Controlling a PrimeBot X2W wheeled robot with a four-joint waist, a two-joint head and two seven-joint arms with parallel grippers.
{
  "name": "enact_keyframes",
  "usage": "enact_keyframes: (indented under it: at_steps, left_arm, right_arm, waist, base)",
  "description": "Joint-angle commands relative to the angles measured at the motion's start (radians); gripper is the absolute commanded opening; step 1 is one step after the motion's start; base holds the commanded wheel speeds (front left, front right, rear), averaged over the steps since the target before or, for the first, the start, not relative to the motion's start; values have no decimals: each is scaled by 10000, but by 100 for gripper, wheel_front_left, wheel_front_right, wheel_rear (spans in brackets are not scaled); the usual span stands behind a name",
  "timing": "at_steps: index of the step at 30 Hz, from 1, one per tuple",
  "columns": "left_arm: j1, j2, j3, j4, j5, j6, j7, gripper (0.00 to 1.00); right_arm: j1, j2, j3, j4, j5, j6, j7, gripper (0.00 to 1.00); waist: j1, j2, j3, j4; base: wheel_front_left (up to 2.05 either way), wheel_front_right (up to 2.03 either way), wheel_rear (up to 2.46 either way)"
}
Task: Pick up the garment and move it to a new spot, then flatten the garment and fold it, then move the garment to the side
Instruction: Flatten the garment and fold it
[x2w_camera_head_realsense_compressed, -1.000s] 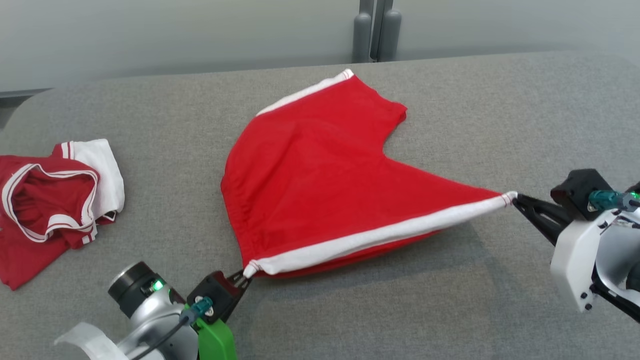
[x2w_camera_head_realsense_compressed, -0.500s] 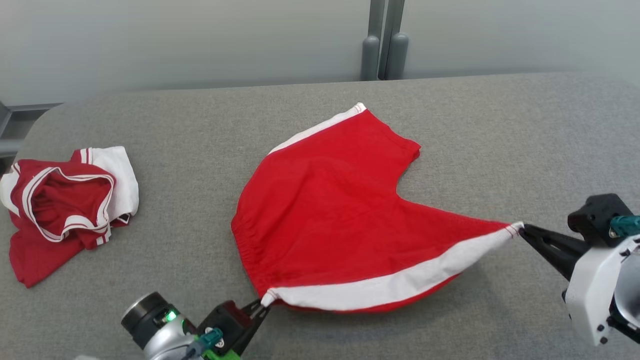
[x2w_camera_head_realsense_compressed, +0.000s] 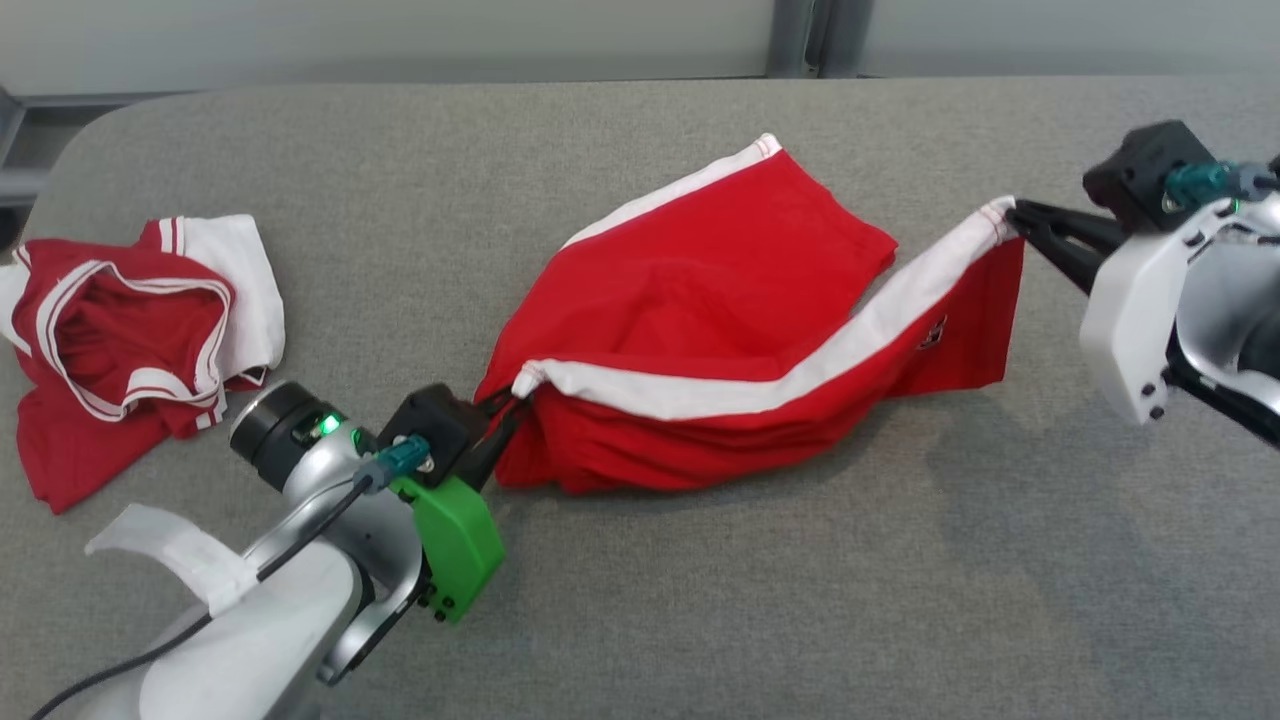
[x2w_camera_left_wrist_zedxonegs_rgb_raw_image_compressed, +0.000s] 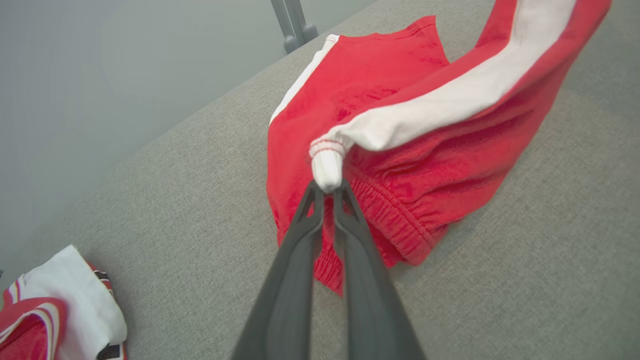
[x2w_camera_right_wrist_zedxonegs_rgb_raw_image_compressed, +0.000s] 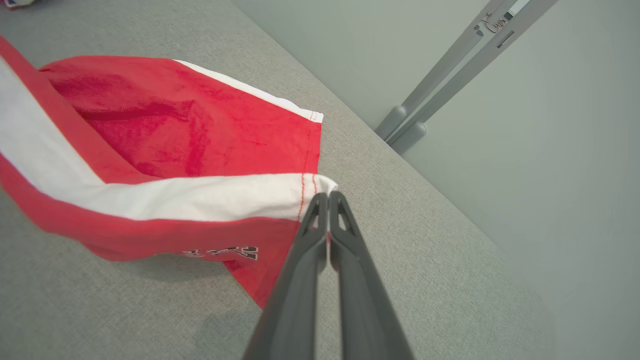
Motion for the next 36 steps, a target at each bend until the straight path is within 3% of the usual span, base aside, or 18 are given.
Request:
enact_keyframes:
  at_steps: [1, 11, 26, 27, 29, 30, 31, 36]
  left_arm:
    - [-216, -123, 54, 59, -68, 19, -55, 0]
    - [-1901, -1337, 302, 1878, -69, -106, -521, 0]
    - [-3266, -2388, 586, 3623, -454, -184, -724, 0]
    - [-3321, -2447, 582, 3727, -485, -190, -680, 4]
    - [-3451, -2595, 615, 3904, -565, -203, -675, 44]
    - [-3517, -2635, 631, 3981, -580, -194, -741, 86]
    - [-3560, -2679, 640, 4070, -598, -166, -781, 100]
    - [-3743, -2894, 736, 4493, -611, 16, -1059, 100]
  right_arm:
    - [-205, 40, 125, 115, 64, -17, -49, 0]
    - [-4085, 444, 2676, 2928, 216, -17, -940, 0]
    - [-6358, 1528, 3906, 6260, 585, -17, -2030, 0]
    - [-6408, 1595, 3928, 6448, 624, -17, -2070, 0]
    - [-6500, 1743, 3938, 6783, 714, -17, -2150, 0]
    - [-6517, 1815, 3956, 6929, 751, -17, -2214, 36]
    - [-6554, 1864, 3983, 7069, 724, -17, -2307, 100]
    - [-6748, 2073, 3881, 7858, 396, -17, -3027, 100]
  waist:
    - [1, 0, 580, 402]
    - [1, 0, 1786, 1147]
    - [1, 0, 2495, 1791]
    - [1, 0, 2522, 1819]
    - [1, 0, 2578, 1876]
    - [1, 0, 2600, 1900]
    - [1, 0, 2625, 1924]
    - [1, 0, 2686, 2013]
  base:
    - [0, 0, 0]
    - [0, 0, 0]
    - [0, 0, 0]
    - [0, 0, 0]
    - [0, 0, 0]
    - [0, 0, 0]
    - [0, 0, 0]
    - [0, 0, 0]
